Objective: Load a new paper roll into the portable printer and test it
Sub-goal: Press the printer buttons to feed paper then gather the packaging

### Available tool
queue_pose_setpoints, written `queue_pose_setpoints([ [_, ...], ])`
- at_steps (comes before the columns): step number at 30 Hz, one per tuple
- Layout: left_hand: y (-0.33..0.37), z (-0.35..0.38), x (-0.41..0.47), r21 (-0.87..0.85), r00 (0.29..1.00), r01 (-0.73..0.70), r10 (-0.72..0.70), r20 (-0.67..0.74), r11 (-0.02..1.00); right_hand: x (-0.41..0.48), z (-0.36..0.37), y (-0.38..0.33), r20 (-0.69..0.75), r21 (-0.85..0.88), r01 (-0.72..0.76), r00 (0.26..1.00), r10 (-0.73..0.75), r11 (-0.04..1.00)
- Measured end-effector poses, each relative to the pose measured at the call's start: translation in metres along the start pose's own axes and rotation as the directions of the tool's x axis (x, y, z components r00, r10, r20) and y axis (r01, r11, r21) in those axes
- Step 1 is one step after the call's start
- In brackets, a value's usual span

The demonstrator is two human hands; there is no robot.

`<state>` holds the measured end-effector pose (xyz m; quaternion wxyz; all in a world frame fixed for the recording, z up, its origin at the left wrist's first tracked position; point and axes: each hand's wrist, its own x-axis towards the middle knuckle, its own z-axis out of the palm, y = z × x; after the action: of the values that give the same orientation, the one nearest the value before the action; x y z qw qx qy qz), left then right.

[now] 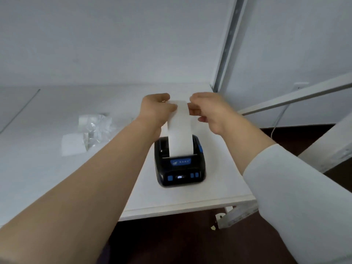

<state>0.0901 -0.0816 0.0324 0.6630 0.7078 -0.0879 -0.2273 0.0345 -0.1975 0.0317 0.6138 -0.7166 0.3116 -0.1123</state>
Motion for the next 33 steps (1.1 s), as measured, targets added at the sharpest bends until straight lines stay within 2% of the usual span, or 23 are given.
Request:
queue_pose_setpoints([
  [4,0.011,0.000,0.029,0.035,0.989,-0.147,0.148,-0.021,0.989,0.027,0.000,-0.013,-0.010,0.138,0.101,0.995,-0.101,0.985],
  [8,0.021,-0.002,0.044,0.016,0.965,-0.258,0.257,0.052,0.966,0.041,0.003,-0.024,-0.003,0.127,0.225,0.974,-0.226,0.966],
  [10,0.024,-0.001,0.047,0.103,0.958,-0.279,0.270,0.095,0.955,0.045,0.006,-0.025,-0.020,0.104,0.244,0.970,-0.243,0.964],
  [12,0.022,-0.002,0.048,0.237,0.972,-0.234,0.218,0.091,0.943,0.048,0.009,-0.021,-0.025,0.037,0.223,0.975,-0.223,0.974],
  [15,0.007,-0.012,0.046,0.365,0.992,-0.112,0.125,-0.011,0.924,0.044,0.014,-0.009,-0.072,-0.130,0.146,0.985,-0.156,0.981],
  [19,-0.014,-0.045,0.032,0.304,0.979,-0.029,0.088,-0.183,0.952,0.025,0.030,-0.006,-0.097,-0.193,0.199,0.971,-0.220,0.961],
  [23,-0.029,-0.095,0.012,0.291,0.918,-0.056,0.164,-0.361,0.955,0.003,0.063,-0.011,-0.036,-0.176,0.297,0.951,-0.308,0.938],
  [27,-0.038,-0.148,-0.011,0.310,0.839,-0.031,0.193,-0.509,0.950,-0.013,0.099,-0.009,0.104,-0.060,0.272,0.959,-0.265,0.961],
  [30,-0.052,-0.179,-0.017,0.395,0.853,0.039,0.175,-0.492,0.918,-0.019,0.125,0.000,0.188,-0.151,0.247,0.958,-0.218,0.957],
  [33,-0.067,-0.196,-0.016,0.596,0.940,0.084,0.135,-0.314,0.799,-0.020,0.146,0.009,0.278,-0.390,0.310,0.937,-0.211,0.867],
])
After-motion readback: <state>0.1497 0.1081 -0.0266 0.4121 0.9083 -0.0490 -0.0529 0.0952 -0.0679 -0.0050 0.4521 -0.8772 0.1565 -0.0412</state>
